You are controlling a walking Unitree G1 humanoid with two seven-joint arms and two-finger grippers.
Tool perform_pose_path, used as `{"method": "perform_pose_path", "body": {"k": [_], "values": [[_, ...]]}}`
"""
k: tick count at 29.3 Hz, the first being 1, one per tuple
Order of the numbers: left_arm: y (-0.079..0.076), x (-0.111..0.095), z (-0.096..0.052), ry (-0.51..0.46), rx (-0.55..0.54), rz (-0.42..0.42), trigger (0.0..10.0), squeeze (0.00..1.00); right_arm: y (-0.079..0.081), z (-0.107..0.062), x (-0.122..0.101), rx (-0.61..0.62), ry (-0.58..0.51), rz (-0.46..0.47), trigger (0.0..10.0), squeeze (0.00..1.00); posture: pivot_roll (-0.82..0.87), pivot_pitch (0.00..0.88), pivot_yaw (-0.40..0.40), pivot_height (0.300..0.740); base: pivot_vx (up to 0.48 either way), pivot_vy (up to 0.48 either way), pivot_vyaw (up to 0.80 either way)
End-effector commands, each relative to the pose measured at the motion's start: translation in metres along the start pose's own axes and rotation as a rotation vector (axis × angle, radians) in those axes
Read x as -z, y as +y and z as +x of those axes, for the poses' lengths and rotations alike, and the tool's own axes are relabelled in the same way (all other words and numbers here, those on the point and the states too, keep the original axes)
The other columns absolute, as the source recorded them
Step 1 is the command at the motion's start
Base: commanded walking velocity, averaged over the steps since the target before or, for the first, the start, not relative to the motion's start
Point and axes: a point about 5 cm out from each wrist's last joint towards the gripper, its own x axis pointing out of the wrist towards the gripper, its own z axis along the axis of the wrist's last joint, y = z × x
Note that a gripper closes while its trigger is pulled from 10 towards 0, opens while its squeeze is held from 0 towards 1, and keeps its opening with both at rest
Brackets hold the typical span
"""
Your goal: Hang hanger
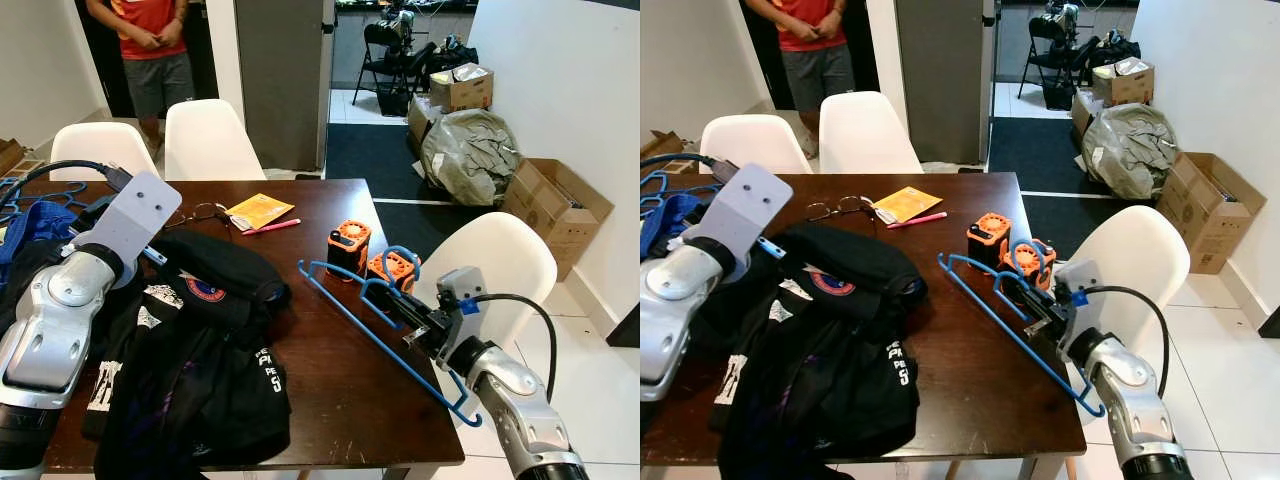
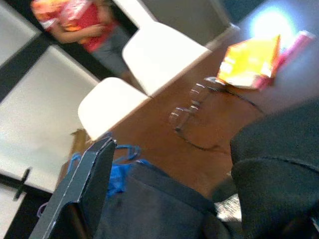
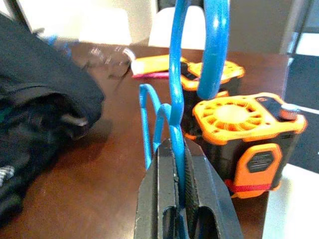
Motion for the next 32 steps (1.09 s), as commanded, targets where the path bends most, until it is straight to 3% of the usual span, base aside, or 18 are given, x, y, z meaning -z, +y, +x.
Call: {"method": "perform_pose_path", "body": {"k": [1,3,4,5,6,13,16,19,20,21,22,23,24,27,28,29,30,32], "values": [[0.019,-0.006,0.0,-0.019,-0.139,-0.066,10.0,1.0,-0.003,-0.001,0.0,0.024,-0.022,0.066,10.0,0.0,0.03,0.0,-0.015,0.74,0.0,0.0,0.0],[0.019,-0.006,0.0,-0.019,-0.139,-0.066,10.0,1.0,-0.003,-0.001,0.0,0.024,-0.022,0.066,10.0,0.0,0.03,0.0,-0.015,0.74,0.0,0.0,0.0],[0.024,-0.003,-0.001,-0.008,-0.189,-0.11,10.0,0.68,-0.003,-0.002,-0.004,0.016,-0.026,0.046,10.0,0.0,0.03,0.0,-0.015,0.74,0.0,0.0,0.0],[0.024,-0.003,-0.001,-0.008,-0.189,-0.11,10.0,0.68,-0.003,-0.002,-0.004,0.016,-0.026,0.046,10.0,0.0,0.03,0.0,-0.015,0.74,0.0,0.0,0.0],[0.03,0.002,-0.004,0.013,-0.223,-0.148,10.0,0.0,0.0,-0.005,-0.009,-0.063,0.036,-0.103,10.0,0.0,0.04,0.0,-0.014,0.74,0.0,0.0,0.0],[0.032,0.006,-0.008,0.021,-0.175,-0.1,10.0,0.0,-0.006,-0.009,-0.039,-0.112,0.023,-0.237,10.0,0.0,0.04,0.004,-0.011,0.74,0.0,0.0,0.0],[0.001,-0.004,-0.01,-0.068,0.079,-0.09,10.0,0.0,-0.017,-0.005,-0.07,-0.034,-0.118,-0.179,10.0,0.0,0.03,0.003,-0.016,0.74,0.0,0.0,0.0],[0.001,-0.004,-0.01,-0.068,0.079,-0.09,10.0,0.0,-0.017,-0.005,-0.07,-0.034,-0.118,-0.179,10.0,0.0,0.03,0.003,-0.016,0.74,0.0,0.0,0.0],[-0.02,-0.004,-0.014,-0.036,0.24,-0.27,10.0,0.07,-0.016,-0.002,-0.076,-0.02,-0.162,-0.143,10.0,0.0,0.04,0.003,-0.015,0.74,0.0,0.0,0.0],[-0.02,-0.004,-0.014,-0.036,0.24,-0.27,10.0,0.07,-0.016,-0.002,-0.076,-0.02,-0.162,-0.143,10.0,0.0,0.04,0.003,-0.015,0.74,0.0,0.0,0.0],[-0.036,-0.004,-0.018,0.007,0.366,-0.456,10.0,0.71,-0.011,0.001,-0.078,-0.027,-0.182,-0.122,10.0,0.0,0.04,0.004,-0.013,0.74,0.0,0.0,0.0],[-0.036,-0.004,-0.018,0.007,0.366,-0.456,10.0,0.71,-0.011,0.001,-0.078,-0.027,-0.182,-0.122,10.0,0.0,0.04,0.004,-0.013,0.74,0.0,0.0,0.0],[-0.048,0.0,-0.025,0.093,0.495,-0.651,10.0,0.83,-0.006,0.004,-0.077,-0.044,-0.187,-0.115,10.0,0.0,0.05,0.001,-0.014,0.74,0.0,0.0,0.0],[-0.048,0.0,-0.025,0.093,0.495,-0.651,10.0,0.83,-0.006,0.004,-0.077,-0.044,-0.187,-0.115,10.0,0.0,0.05,0.001,-0.014,0.74,0.0,0.0,0.0],[-0.056,0.0,-0.033,0.146,0.598,-0.816,10.0,0.0,-0.002,0.006,-0.077,-0.06,-0.188,-0.115,10.0,0.0,0.05,0.001,-0.014,0.74,0.0,0.0,0.0],[-0.056,0.0,-0.033,0.146,0.598,-0.816,10.0,0.0,-0.002,0.006,-0.077,-0.06,-0.188,-0.115,10.0,0.0,0.05,0.001,-0.014,0.74,0.0,0.0,0.0],[-0.063,0.004,-0.043,0.199,0.669,-0.949,10.0,0.0,0.0,0.007,-0.078,-0.073,-0.19,-0.117,10.0,0.0,0.05,0.001,-0.014,0.74,0.0,0.0,0.0],[-0.072,0.014,-0.056,0.281,0.711,-1.025,10.0,0.0,0.001,0.008,-0.079,-0.082,-0.192,-0.117,10.0,0.0,0.05,0.003,-0.014,0.74,0.0,0.0,0.0]]}}
